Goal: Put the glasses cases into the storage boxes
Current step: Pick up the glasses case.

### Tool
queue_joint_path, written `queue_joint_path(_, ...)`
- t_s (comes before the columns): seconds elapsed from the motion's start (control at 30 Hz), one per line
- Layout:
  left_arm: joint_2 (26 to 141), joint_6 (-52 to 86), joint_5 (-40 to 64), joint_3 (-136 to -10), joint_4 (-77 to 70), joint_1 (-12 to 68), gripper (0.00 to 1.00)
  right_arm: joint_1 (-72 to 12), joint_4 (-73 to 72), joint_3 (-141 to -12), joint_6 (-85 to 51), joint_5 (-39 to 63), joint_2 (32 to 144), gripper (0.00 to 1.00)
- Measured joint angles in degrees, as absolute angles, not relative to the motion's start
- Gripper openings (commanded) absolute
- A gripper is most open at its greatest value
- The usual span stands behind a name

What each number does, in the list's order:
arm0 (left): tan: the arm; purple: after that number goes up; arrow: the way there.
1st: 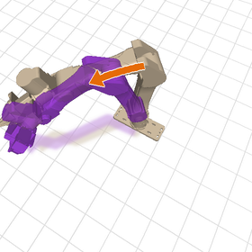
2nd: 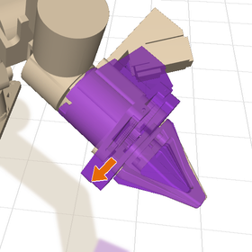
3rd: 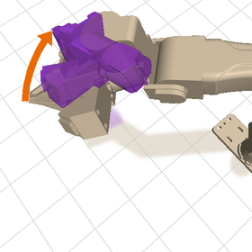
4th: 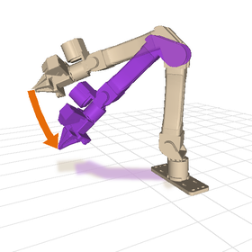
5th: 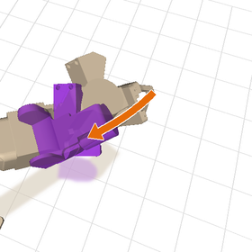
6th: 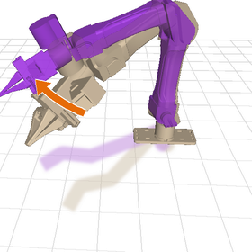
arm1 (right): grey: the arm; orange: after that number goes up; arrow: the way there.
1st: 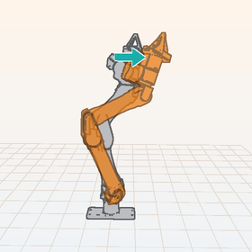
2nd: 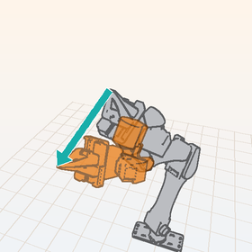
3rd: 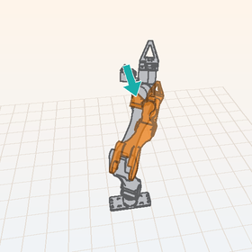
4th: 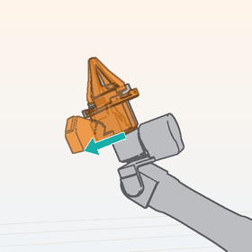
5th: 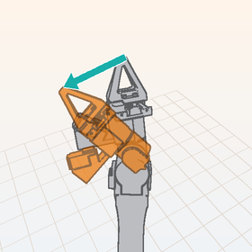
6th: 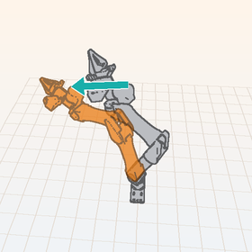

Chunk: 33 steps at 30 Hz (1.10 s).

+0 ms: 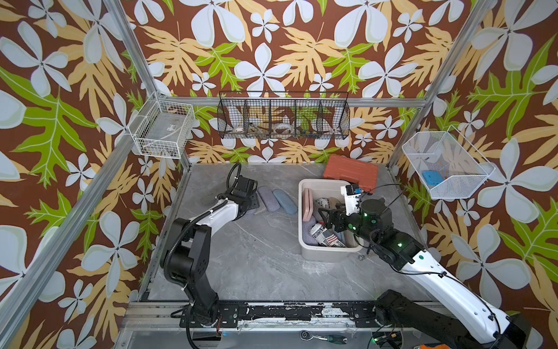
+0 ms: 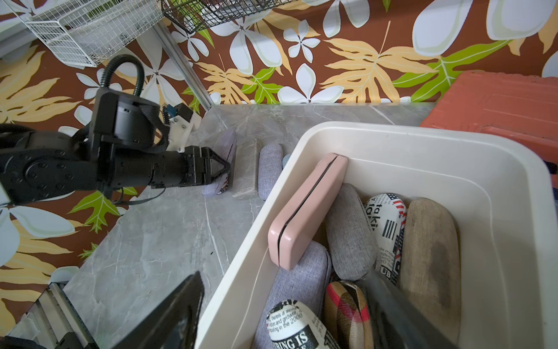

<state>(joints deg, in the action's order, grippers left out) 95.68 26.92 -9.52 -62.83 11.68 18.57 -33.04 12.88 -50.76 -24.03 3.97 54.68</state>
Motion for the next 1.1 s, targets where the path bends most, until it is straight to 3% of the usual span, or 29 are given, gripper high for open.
queue_joint_path(0.43, 53.28, 27.4, -5.8, -27.64, -14.59, 38.72, 0.5, -35.53, 3.46, -55.75, -35.05, 13.72, 66.59, 0.85)
queue_joint_path(0.7, 47.97, 29.74, -5.78, -24.27, -19.35, 40.38, 0.5, -44.27, -0.23, -66.67, -36.01, 14.52, 77.47, 0.83)
queue_joint_path(0.93, 47.4, 29.76, -5.87, -24.16, -20.1, 40.45, 0.51, -47.57, 1.06, -74.61, -36.95, 12.38, 88.51, 0.64)
queue_joint_path(1.1, 49.28, 29.95, -6.11, -24.08, -21.17, 40.45, 0.52, -49.25, 4.91, -79.9, -36.29, 11.2, 93.67, 0.36)
